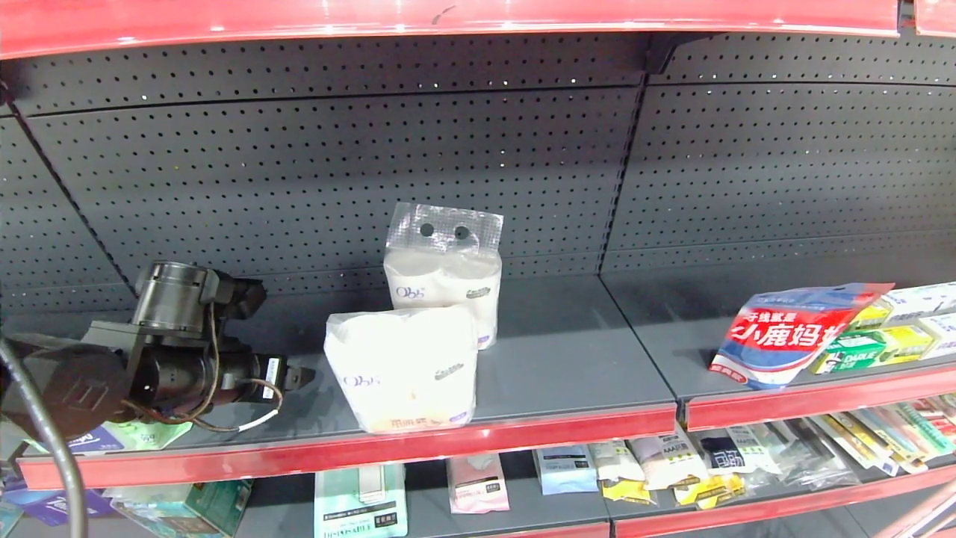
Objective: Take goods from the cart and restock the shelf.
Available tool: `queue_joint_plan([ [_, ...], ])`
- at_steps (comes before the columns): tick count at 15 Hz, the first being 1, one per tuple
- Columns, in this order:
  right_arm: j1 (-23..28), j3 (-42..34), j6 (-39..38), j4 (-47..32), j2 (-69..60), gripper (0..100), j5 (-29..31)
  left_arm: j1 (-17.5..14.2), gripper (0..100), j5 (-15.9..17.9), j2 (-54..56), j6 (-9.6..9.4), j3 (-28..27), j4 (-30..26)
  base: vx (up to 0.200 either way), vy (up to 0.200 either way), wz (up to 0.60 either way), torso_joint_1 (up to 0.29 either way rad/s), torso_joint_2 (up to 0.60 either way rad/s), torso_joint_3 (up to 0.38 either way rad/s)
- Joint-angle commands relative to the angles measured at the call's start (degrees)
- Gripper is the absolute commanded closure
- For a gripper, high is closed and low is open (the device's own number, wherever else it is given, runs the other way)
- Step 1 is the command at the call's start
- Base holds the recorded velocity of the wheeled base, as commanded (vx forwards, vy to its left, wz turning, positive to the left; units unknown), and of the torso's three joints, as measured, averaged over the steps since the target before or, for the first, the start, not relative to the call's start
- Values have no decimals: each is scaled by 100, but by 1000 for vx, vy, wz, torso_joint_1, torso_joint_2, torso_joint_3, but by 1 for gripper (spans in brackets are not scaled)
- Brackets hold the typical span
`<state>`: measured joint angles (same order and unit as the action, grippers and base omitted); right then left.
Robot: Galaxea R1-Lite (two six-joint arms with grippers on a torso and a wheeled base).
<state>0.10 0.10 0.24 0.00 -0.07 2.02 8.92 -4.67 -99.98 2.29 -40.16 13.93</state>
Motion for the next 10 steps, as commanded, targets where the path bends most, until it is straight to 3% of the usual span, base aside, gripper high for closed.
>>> queue_joint_plan([
  [1,-1,-1,2,0,7,0,0,110,0,-8,-338,8,25,171,0,0,0,0,0,0],
  [10,-1,-1,2,0,7,0,0,391,0,1,-945,17,-1,663,0,0,0,0,0,0],
])
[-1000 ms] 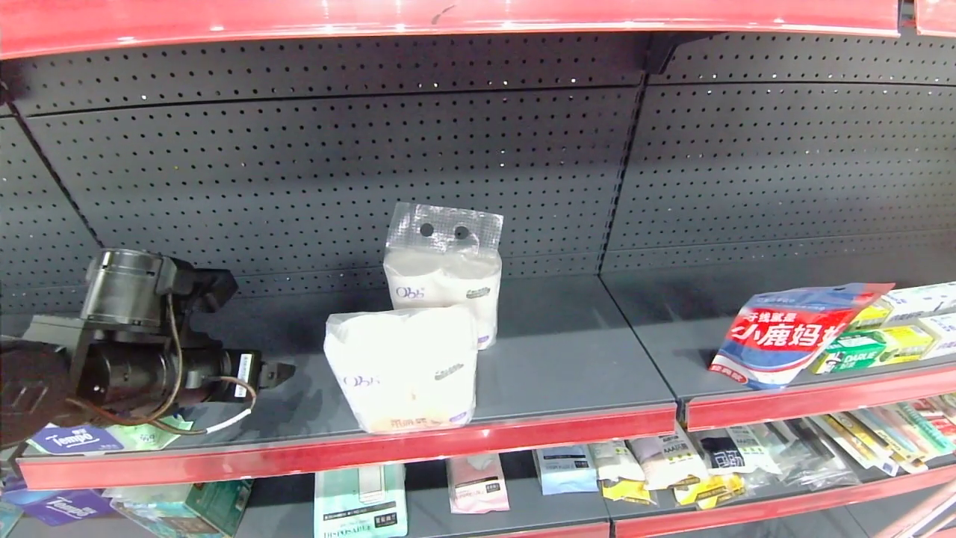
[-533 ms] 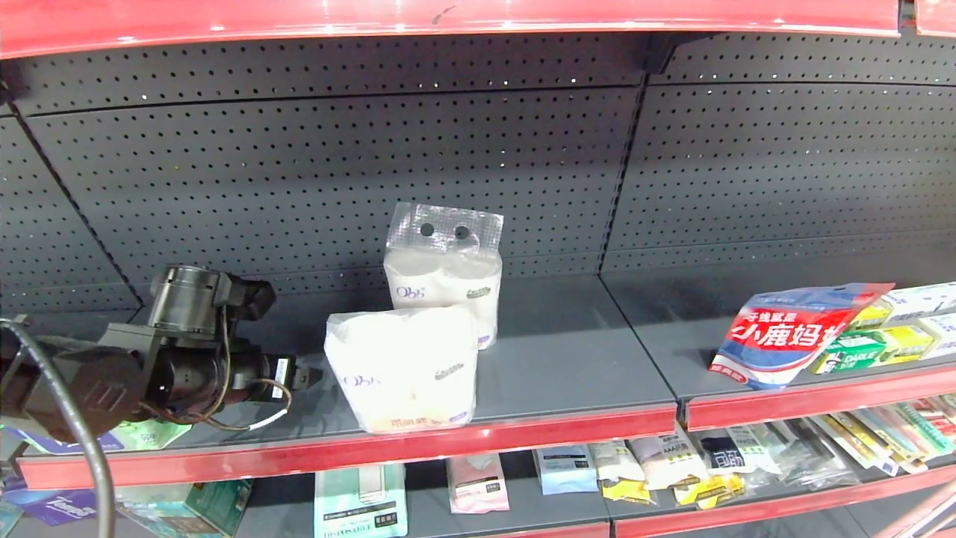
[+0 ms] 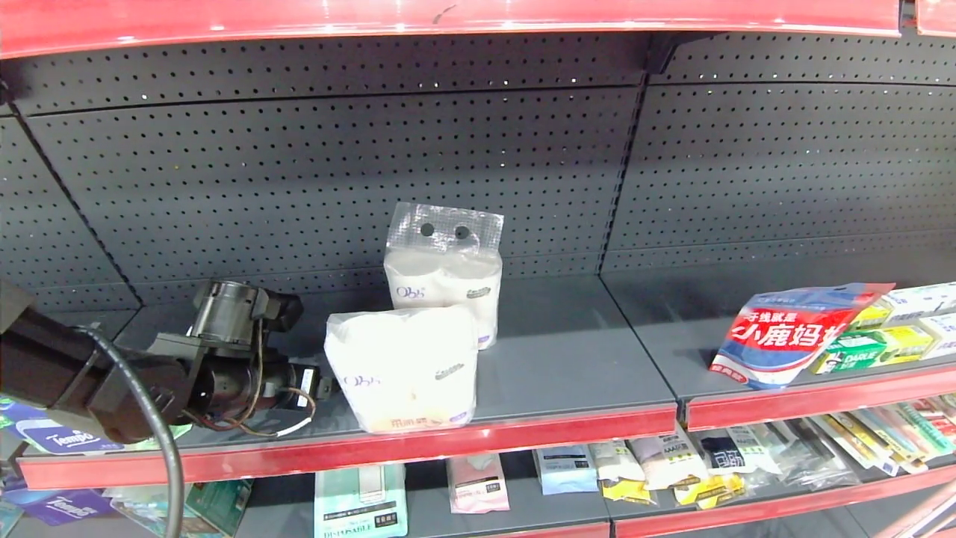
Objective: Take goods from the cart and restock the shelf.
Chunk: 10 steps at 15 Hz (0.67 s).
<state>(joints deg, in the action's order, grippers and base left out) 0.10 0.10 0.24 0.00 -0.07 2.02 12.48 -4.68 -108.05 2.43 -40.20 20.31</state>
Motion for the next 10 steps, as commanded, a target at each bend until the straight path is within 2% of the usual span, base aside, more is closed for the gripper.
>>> queue_joint_plan([
  [1,-1,-1,2,0,7,0,0,96,0,2,-155,4,4,26,0,0,0,0,0,0],
  [10,-1,-1,2,0,7,0,0,360,0,20,-305,4,-163,34,0,0,0,0,0,0],
])
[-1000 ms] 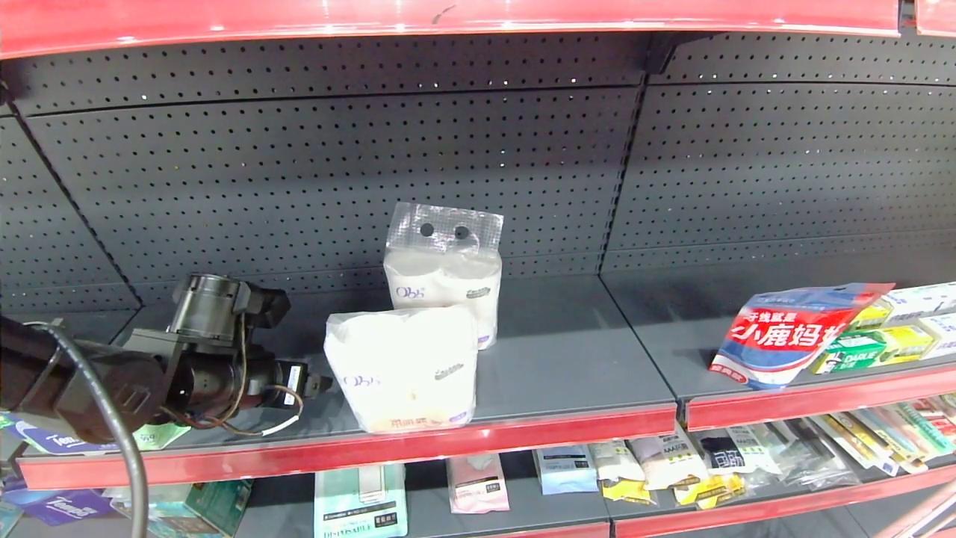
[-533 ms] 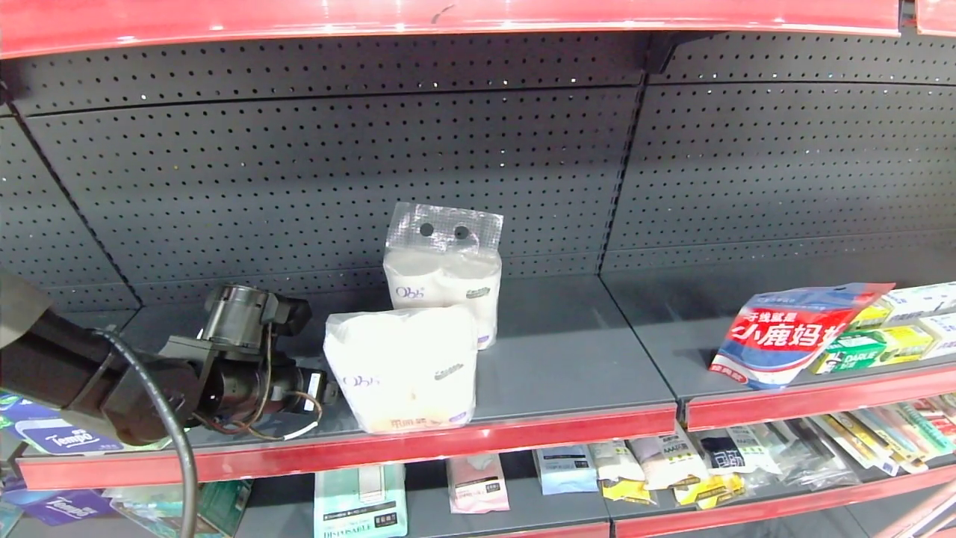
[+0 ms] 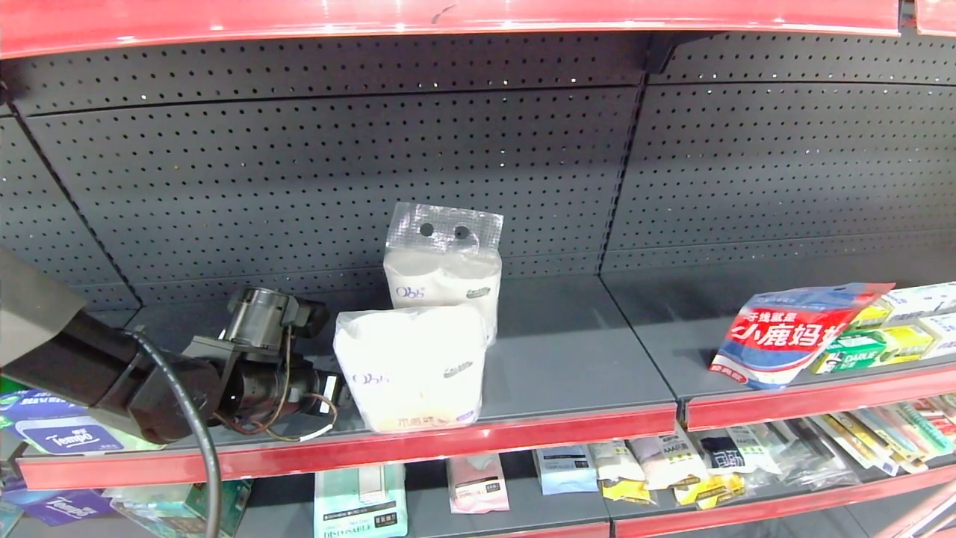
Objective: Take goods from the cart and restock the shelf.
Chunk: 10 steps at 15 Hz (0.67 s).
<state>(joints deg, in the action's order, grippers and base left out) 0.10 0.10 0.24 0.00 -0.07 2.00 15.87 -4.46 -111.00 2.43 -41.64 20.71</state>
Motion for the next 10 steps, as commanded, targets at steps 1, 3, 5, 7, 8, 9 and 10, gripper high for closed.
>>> queue_joint_plan([
  [1,-1,-1,2,0,7,0,2,21,0,-2,-10,4,-28,-6,0,0,0,0,0,0],
  [3,-1,-1,2,0,7,0,2,91,0,-2,-10,4,-37,-15,0,0,0,0,0,0],
  [5,-1,-1,2,0,7,0,2,135,0,-2,-19,4,-46,-15,0,0,0,0,0,0],
  [7,-1,-1,2,0,7,0,2,197,0,-2,-10,-5,-46,-32,0,0,0,0,0,0],
  [8,-1,-1,2,0,7,0,2,241,0,33,-10,-5,-46,-41,0,0,0,0,0,0],
  [9,-1,-1,2,0,7,0,2,250,0,59,-19,-5,-46,-41,0,0,0,0,0,0],
  [10,-1,-1,2,0,7,0,2,267,0,68,-19,-5,-46,-41,0,0,0,0,0,0],
])
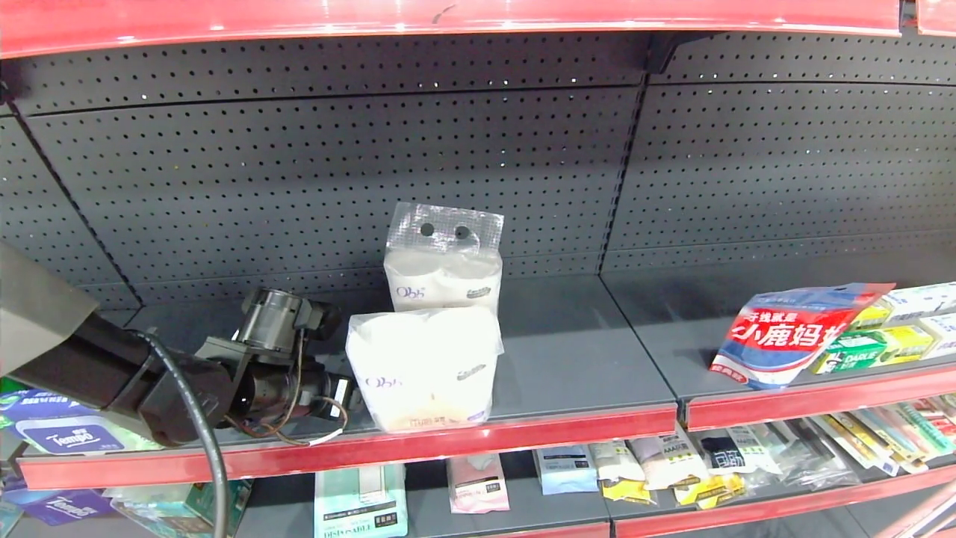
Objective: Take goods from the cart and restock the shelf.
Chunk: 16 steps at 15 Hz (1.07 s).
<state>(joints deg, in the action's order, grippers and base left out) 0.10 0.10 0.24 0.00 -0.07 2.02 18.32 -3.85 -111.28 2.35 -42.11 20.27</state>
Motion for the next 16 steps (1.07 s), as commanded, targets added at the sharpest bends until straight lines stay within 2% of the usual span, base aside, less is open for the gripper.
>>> queue_joint_plan([
  [1,-1,-1,2,0,7,0,0,22,0,7,9,2,1,3,0,0,0,0,0,0],
  [16,-1,-1,2,0,7,0,0,198,0,7,-35,-7,-52,-6,0,0,0,0,0,0],
])
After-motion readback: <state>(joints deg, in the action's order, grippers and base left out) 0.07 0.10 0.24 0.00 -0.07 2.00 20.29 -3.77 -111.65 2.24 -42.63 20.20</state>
